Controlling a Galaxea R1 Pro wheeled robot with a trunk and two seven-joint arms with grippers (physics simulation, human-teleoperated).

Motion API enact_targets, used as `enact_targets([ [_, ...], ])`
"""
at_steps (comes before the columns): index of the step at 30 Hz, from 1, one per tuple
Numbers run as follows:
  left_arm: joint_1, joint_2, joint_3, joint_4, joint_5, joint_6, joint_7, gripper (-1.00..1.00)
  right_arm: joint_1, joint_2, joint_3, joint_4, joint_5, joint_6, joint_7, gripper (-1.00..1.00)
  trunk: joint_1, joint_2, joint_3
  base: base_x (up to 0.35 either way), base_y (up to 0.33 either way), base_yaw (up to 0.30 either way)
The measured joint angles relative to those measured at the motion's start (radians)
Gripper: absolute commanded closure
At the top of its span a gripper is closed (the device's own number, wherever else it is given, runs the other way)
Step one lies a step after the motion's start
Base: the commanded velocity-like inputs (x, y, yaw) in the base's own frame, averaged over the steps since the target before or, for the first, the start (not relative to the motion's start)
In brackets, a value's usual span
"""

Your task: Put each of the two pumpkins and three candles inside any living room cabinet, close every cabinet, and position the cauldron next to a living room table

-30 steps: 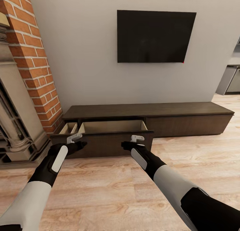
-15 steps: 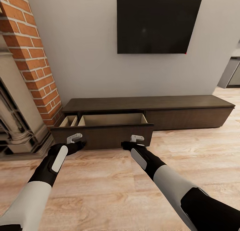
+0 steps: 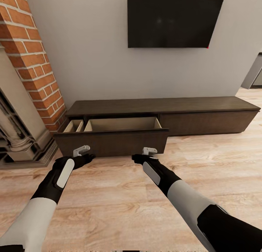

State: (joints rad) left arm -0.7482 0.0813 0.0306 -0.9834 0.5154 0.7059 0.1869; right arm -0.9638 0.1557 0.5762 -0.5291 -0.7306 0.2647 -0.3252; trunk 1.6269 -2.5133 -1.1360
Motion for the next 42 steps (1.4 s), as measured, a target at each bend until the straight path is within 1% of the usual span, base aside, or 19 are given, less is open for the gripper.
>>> enact_targets([
  [20,0.0,0.001,-0.001,0.0,-0.002,-0.001,-0.001,-1.0,0.0,0.0,0.001,0.0,0.0,0.0,0.001,-1.0,0.009,-0.005,-0.077,0.0,0.0,0.0],
  [26,0.0,0.001,-0.002,0.0,-0.008,-0.007,-0.002,-1.0,0.0,-0.001,0.002,0.0,0.001,-0.004,0.006,-1.0,0.012,-0.006,-0.101,0.0,0.0,0.0],
  [28,0.0,0.001,-0.003,0.0,-0.01,-0.012,-0.001,-1.0,0.0,-0.002,0.004,0.0,0.004,-0.029,0.008,-1.0,0.013,-0.007,-0.108,0.0,0.0,0.0],
  [31,0.0,0.002,-0.003,0.0,-0.012,-0.036,-0.001,-1.0,0.0,-0.005,0.007,0.0,0.011,-0.102,0.009,-1.0,0.014,-0.007,-0.12,0.0,0.0,0.0],
  [35,0.004,0.007,-0.005,0.004,-0.013,-0.131,-0.002,-1.0,0.0,-0.01,0.008,0.005,0.025,-0.203,0.019,-1.0,0.016,-0.008,-0.135,0.0,0.0,0.0],
  [36,0.005,0.007,-0.007,0.005,-0.014,-0.145,-0.001,-1.0,0.0,-0.011,0.008,0.008,0.034,-0.222,0.028,-1.0,0.016,-0.008,-0.139,0.0,0.0,0.0],
  [38,0.008,0.008,-0.018,0.011,-0.016,-0.175,-0.001,-1.0,0.001,-0.012,0.007,0.013,0.067,-0.263,0.061,-1.0,0.017,-0.009,-0.147,0.0,0.0,0.0],
  [39,0.01,0.009,-0.03,0.014,-0.018,-0.21,0.0,-1.0,0.002,-0.011,0.006,0.016,0.094,-0.288,0.078,-1.0,0.018,-0.009,-0.151,0.0,0.0,0.0],
  [42,0.012,0.01,-0.043,0.015,-0.019,-0.26,0.003,-1.0,0.004,-0.011,0.006,0.017,0.12,-0.307,0.087,-1.0,0.019,-0.01,-0.163,0.0,0.0,0.0],
])
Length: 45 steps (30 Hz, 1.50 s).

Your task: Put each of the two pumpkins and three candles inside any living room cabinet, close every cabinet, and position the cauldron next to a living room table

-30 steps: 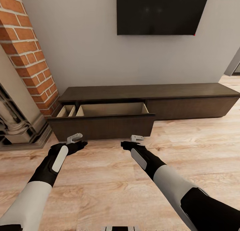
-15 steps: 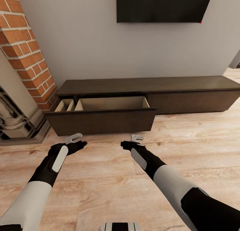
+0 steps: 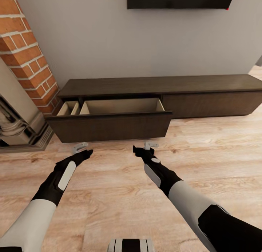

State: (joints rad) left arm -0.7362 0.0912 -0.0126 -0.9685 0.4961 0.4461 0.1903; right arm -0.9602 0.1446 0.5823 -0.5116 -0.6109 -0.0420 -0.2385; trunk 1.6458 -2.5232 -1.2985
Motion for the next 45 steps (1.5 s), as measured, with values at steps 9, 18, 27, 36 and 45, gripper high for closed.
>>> enact_targets([
  [9,0.003,0.001,-0.073,-0.014,-0.002,-0.124,0.007,-1.0,0.005,0.001,0.0,0.001,0.063,-0.053,0.002,-1.0,0.001,-0.001,-0.008,0.0,0.0,0.0],
  [18,0.005,-0.012,-0.092,-0.002,-0.195,-0.16,0.018,-1.0,0.006,0.002,0.0,0.002,0.072,-0.062,0.003,-1.0,0.001,-0.001,-0.008,0.002,0.0,0.0],
  [27,0.005,-0.016,-0.083,0.001,-0.242,-0.16,0.02,-1.0,0.006,0.002,0.0,0.002,0.072,-0.062,0.003,-1.0,0.001,-0.001,-0.008,0.059,0.001,0.0],
  [36,0.005,-0.015,-0.08,0.001,-0.243,-0.16,0.019,-1.0,0.006,0.002,0.0,0.002,0.072,-0.062,0.003,-1.0,0.0,-0.001,-0.008,0.22,0.094,0.0],
  [45,0.005,-0.013,-0.08,0.0,-0.242,-0.16,0.019,-1.0,0.006,0.002,0.001,0.067,0.071,-0.043,0.004,-1.0,0.001,-0.001,-0.008,0.118,0.067,0.0],
])
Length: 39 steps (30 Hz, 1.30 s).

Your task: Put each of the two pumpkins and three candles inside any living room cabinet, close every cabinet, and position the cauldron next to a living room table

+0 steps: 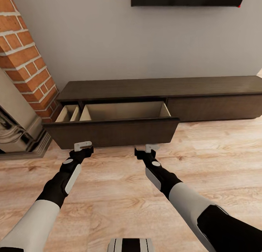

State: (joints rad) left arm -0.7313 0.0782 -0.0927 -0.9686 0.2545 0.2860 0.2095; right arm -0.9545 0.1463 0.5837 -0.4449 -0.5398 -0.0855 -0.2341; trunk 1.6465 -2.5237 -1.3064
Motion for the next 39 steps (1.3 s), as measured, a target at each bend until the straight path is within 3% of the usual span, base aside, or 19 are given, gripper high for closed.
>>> enact_targets([
  [9,0.0,-0.001,0.0,0.001,0.0,0.0,-0.004,-1.0,0.0,0.0,0.0,0.041,-0.001,0.014,0.0,-1.0,0.0,0.0,0.0,0.069,0.025,0.0],
  [23,0.0,-0.001,-0.001,0.001,0.0,0.001,-0.012,-1.0,0.0,0.0,-0.002,0.044,0.0,0.011,-0.001,-1.0,0.0,0.0,0.0,0.217,0.006,0.0],
  [39,0.0,-0.001,-0.001,0.001,0.0,0.001,-0.014,-1.0,0.0,0.0,-0.001,0.043,0.001,0.003,-0.001,-1.0,0.0,0.0,0.0,0.083,0.0,0.0],
])
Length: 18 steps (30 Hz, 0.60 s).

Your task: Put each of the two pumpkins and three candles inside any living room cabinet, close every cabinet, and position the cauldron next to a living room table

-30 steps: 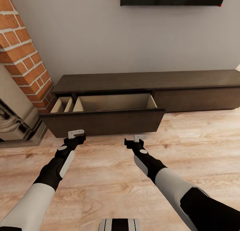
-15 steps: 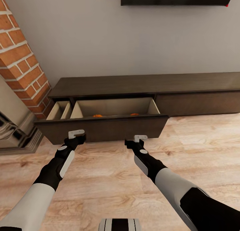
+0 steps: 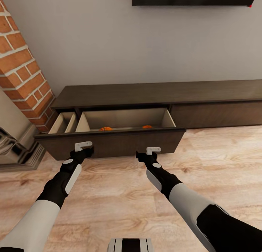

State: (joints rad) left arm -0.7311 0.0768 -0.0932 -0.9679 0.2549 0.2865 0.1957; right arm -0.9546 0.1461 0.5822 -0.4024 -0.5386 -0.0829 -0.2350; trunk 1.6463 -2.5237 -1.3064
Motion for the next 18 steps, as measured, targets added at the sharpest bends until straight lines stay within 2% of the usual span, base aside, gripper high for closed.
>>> enact_targets([
  [18,0.001,0.0,-0.001,0.001,-0.001,-0.001,-0.001,-1.0,0.0,0.0,0.0,0.0,0.0,-0.001,0.0,-1.0,0.0,0.0,0.0,0.018,0.0,0.0],
])
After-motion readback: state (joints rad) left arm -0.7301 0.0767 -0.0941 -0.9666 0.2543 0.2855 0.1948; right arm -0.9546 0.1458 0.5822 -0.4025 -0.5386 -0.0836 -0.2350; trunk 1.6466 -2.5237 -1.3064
